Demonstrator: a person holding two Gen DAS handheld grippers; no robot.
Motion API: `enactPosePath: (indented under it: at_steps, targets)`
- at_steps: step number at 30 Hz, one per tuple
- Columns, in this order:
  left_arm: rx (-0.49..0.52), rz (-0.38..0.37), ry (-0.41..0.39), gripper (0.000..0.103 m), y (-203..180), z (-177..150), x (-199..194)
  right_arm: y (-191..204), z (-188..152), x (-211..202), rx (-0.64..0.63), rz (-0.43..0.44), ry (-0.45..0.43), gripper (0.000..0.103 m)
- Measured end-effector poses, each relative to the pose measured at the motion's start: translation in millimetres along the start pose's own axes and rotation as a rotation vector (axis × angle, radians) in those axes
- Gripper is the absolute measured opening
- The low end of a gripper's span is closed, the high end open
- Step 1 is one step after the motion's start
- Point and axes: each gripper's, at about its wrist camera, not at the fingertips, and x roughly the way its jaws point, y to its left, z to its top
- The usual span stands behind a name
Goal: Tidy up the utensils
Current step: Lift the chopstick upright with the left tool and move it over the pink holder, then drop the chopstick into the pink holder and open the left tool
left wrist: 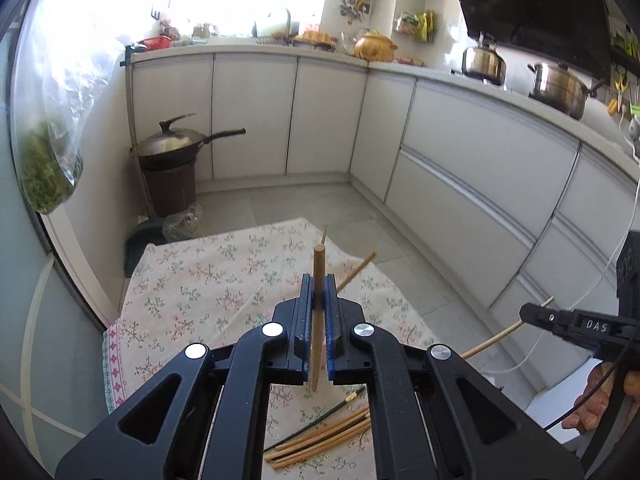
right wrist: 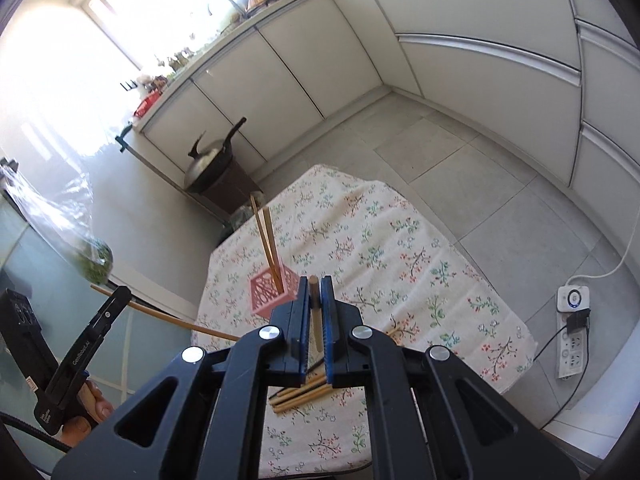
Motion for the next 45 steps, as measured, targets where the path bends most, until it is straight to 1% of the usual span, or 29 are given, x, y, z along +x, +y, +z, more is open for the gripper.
enactPosePath:
  at_steps: [4,6,9,12,16,20,21,23,24,25,26,27,29,31,32,33,35,37,42,45]
  targets:
    - [-0.09,-0.009,-0.071,0.005,12.3,19.0,-5.4,-4.1,12.5,-0.5,0.006,0.006,-0.006,0.006]
    - [-0.146,0.008,-0.091,0.005,20.8,26.5,0.5,-4.8,16.9,0.3,0.005,0.008,-0.01,0.006]
    - [-0.188,0.044,-0.105,0.005,28.5,35.7,15.9,-4.5,21.0,2.5,0.006,0.009,-0.008,0.006]
    - [-0.212,0.058,-0.101,0.005,33.0,39.9,31.0,-3.9,24.8,5.8,0.01,0.01,-0.004,0.006]
    - [-0.218,0.082,-0.093,0.005,36.1,41.5,50.6,1.2,29.1,9.4,0.009,0.016,-0.003,0.006]
    - [-0.213,0.106,-0.077,0.005,38.5,35.6,74.1,12.2,33.3,11.3,-0.004,0.03,-0.009,0.006]
    - [-0.206,0.111,-0.068,0.006,38.5,32.7,81.3,15.6,34.7,11.8,-0.006,0.037,-0.01,0.006]
    - [-0.213,0.085,-0.062,0.01,41.8,22.6,92.5,22.6,37.6,12.2,-0.005,0.056,-0.011,0.006]
    - [-0.214,0.107,-0.036,0.014,44.0,18.3,96.3,27.9,39.7,12.7,-0.007,0.067,-0.013,0.006]
    - [-0.226,0.111,-0.027,0.016,47.6,16.3,95.6,32.3,41.8,12.7,-0.011,0.074,-0.019,0.006]
    - [-0.252,0.1,-0.034,0.02,52.8,15.6,90.6,37.2,43.7,12.6,-0.017,0.078,-0.027,0.006]
    - [-0.281,0.094,-0.047,0.026,58.6,16.4,82.6,43.3,46.0,13.2,-0.025,0.08,-0.037,0.006]
    - [-0.337,0.097,-0.09,0.033,70.4,20.6,60.8,53.5,51.3,17.7,-0.033,0.083,-0.04,0.006]
    - [-0.391,0.116,-0.13,0.042,82.3,21.4,37.5,62.2,55.4,23.3,-0.04,0.08,-0.039,0.006]
    - [-0.41,0.131,-0.136,0.047,86.3,22.0,30.1,68.2,57.1,27.0,-0.053,0.072,-0.042,0.006]
    - [-0.43,0.143,-0.143,0.048,91.0,22.2,22.9,73.2,58.3,30.3,-0.064,0.063,-0.046,0.006]
    - [-0.459,0.144,-0.155,0.048,98.9,20.3,10.1,81.6,62.1,40.4,-0.078,0.046,-0.042,0.006]
    - [-0.462,0.165,-0.141,0.049,102.5,19.8,5.2,89.0,64.2,51.0,-0.091,0.026,-0.035,0.006]
    - [-0.46,0.17,-0.12,0.049,108.0,18.5,6.2,107.3,65.8,80.8,-0.145,-0.043,-0.015,0.006]
    - [-0.46,0.168,-0.096,0.05,109.3,17.6,10.8,118.4,63.9,98.8,-0.185,-0.082,-0.02,0.006]
